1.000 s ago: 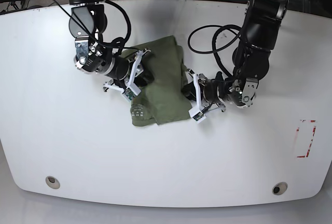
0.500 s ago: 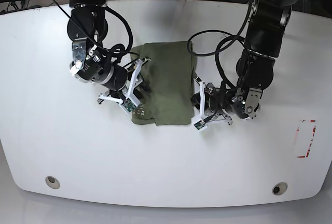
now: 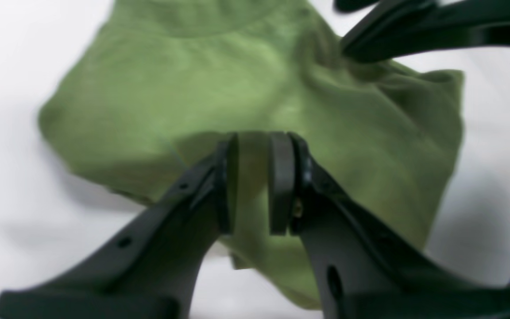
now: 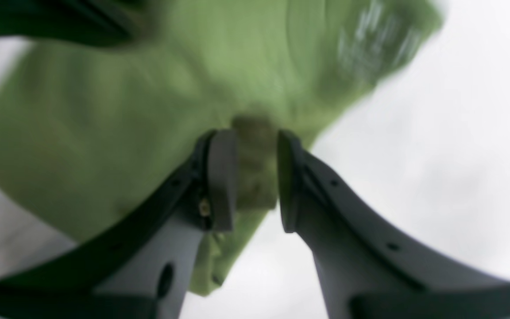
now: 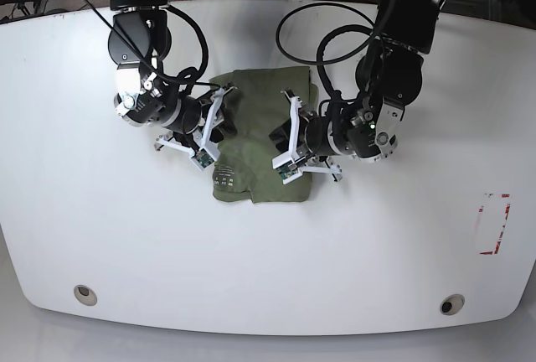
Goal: Fold the T-shirt properly
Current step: 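Press and square the folded green shirt with both grippers, then grasp the folded shirt at its collar with the left gripper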
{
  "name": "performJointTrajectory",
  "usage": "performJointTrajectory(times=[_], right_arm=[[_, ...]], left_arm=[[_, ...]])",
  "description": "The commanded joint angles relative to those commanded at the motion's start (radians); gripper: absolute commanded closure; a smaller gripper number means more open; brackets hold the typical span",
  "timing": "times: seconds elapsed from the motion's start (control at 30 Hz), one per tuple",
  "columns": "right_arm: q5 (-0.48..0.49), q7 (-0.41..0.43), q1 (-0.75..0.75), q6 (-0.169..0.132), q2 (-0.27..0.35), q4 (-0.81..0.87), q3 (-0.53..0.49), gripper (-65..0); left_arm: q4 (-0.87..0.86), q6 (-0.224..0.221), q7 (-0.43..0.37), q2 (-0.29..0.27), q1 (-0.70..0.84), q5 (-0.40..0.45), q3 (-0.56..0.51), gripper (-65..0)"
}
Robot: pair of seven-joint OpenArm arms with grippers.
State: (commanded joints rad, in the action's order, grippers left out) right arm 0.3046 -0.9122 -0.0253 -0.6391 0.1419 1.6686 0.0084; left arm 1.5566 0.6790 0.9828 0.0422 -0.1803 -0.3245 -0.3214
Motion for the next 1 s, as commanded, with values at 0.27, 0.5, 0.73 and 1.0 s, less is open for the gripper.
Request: performJointTrajectory(times=[0.27, 0.5, 0.73, 1.0], right_arm=[[-0.003, 0.078, 0.006, 0.003, 0.009, -0.097, 0.000, -14.6], [-0.003, 0.115, -0.017, 0.003, 0.057, -0.150, 0.002, -14.6], [0.006, 0.107, -0.037, 0.008, 0.086, -0.129, 0.002, -14.6], [0.008, 0.006, -0.041, 0.008, 0.077, 0.005, 0.063, -14.7]], left_arm=[[-0.002, -0.003, -0.005, 0.060, 0.106, 0.000, 0.006, -10.7], [0.020, 0.002, -0.005, 0.109, 0.158, -0.005, 0.006, -10.7], [0.055, 0.002, -0.005, 0.123, 0.140, -0.005, 0.008, -10.7], [0.130, -0.003, 0.002, 0.097, 0.081, -0.002, 0.048, -10.8]])
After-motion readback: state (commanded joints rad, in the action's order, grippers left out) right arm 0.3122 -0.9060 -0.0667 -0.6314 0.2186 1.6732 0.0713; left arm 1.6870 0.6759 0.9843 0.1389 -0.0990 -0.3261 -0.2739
